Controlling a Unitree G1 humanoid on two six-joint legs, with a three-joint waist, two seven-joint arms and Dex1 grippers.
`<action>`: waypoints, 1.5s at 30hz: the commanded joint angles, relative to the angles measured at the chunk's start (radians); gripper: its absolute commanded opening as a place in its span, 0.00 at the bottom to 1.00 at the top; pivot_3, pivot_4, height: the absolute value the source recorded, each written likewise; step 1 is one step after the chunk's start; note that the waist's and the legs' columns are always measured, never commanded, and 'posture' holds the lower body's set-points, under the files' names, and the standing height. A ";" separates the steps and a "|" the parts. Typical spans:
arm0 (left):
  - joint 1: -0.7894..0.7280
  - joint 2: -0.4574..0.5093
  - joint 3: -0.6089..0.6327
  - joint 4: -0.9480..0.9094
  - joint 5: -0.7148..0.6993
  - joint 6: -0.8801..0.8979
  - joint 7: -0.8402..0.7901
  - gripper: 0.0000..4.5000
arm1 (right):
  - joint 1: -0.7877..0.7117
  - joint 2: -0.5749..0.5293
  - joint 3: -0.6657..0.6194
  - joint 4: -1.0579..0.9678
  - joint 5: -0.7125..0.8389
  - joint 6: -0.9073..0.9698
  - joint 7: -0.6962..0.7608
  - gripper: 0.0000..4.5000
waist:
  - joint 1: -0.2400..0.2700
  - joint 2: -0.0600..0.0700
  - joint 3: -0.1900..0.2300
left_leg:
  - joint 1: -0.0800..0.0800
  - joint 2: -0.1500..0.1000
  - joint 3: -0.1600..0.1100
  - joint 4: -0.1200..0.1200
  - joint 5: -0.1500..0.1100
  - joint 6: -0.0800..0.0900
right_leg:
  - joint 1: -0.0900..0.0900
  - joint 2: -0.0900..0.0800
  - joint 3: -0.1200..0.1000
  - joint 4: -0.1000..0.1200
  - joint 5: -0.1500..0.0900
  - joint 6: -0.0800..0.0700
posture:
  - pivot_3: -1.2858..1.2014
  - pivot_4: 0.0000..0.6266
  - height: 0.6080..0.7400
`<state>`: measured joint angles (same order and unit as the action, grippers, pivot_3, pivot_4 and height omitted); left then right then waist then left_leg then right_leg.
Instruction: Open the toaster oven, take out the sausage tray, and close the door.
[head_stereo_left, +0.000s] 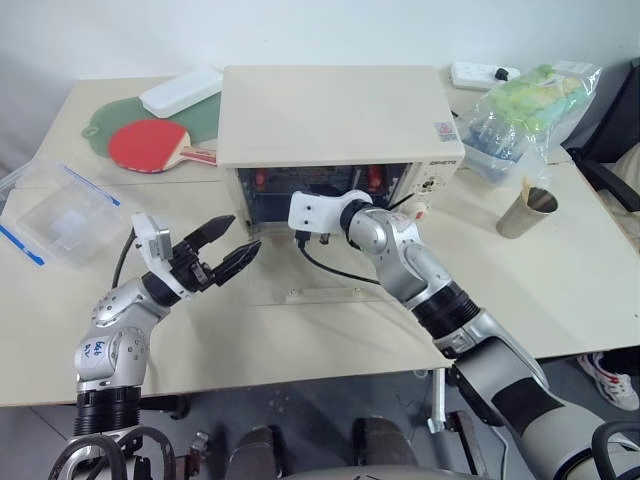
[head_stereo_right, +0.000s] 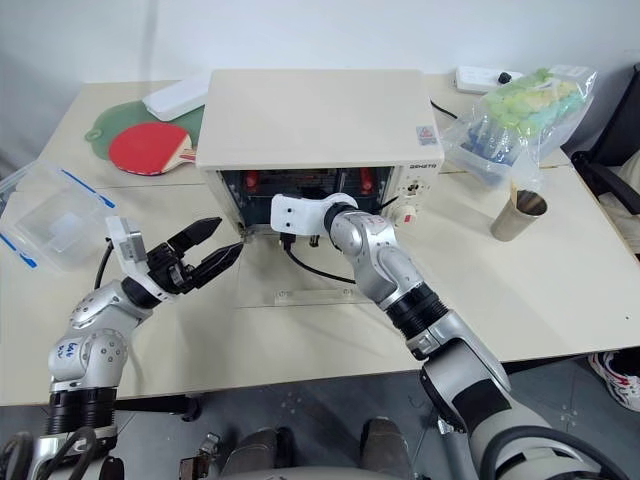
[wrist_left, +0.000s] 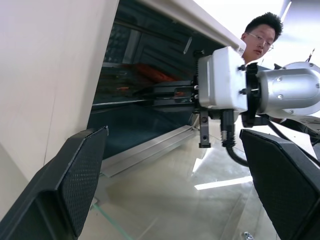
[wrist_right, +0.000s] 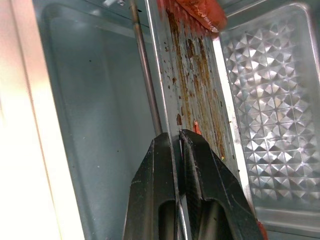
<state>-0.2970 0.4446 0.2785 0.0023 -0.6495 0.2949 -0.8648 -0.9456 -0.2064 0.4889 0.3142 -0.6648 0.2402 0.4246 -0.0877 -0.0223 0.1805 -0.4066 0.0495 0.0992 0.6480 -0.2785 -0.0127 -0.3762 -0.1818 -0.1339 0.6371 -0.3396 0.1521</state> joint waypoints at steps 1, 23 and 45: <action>-0.016 0.005 0.017 -0.008 -0.020 -0.007 -0.005 1.00 | -0.001 0.045 -0.007 -0.067 0.030 -0.031 -0.016 0.01 | 0.000 0.000 0.000 | 0.000 0.000 0.000 0.000 0.000 0.000 | 0.000 0.000 0.000 0.000 0.000 0.000 | 0.52 0.24 1.00; -0.072 0.026 -0.004 -0.010 -0.069 0.085 -0.050 1.00 | 0.031 -0.004 -0.007 -0.101 -0.029 -0.096 -0.027 0.01 | 0.000 0.000 0.000 | 0.000 0.000 0.001 0.000 0.000 0.000 | 0.000 0.000 0.000 0.000 0.000 0.000 | 0.52 0.24 1.00; -0.367 -0.016 -0.028 0.341 0.025 -0.075 -0.131 1.00 | 0.096 -0.033 -0.001 -0.210 -0.043 -0.098 0.068 0.01 | 0.003 0.000 0.000 | 0.001 0.000 0.003 0.001 0.000 0.000 | 0.000 0.000 0.001 -0.001 0.000 0.000 | 0.52 0.24 1.00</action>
<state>-0.6463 0.4277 0.2358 0.3414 -0.6268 0.2370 -0.9984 -0.8478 -0.2535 0.4847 0.1703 -0.7166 0.1564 0.4902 -0.0847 -0.0223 0.1805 -0.4060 0.0496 0.1020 0.6492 -0.2783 -0.0129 -0.3763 -0.1817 -0.1331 0.6361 -0.3396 0.1521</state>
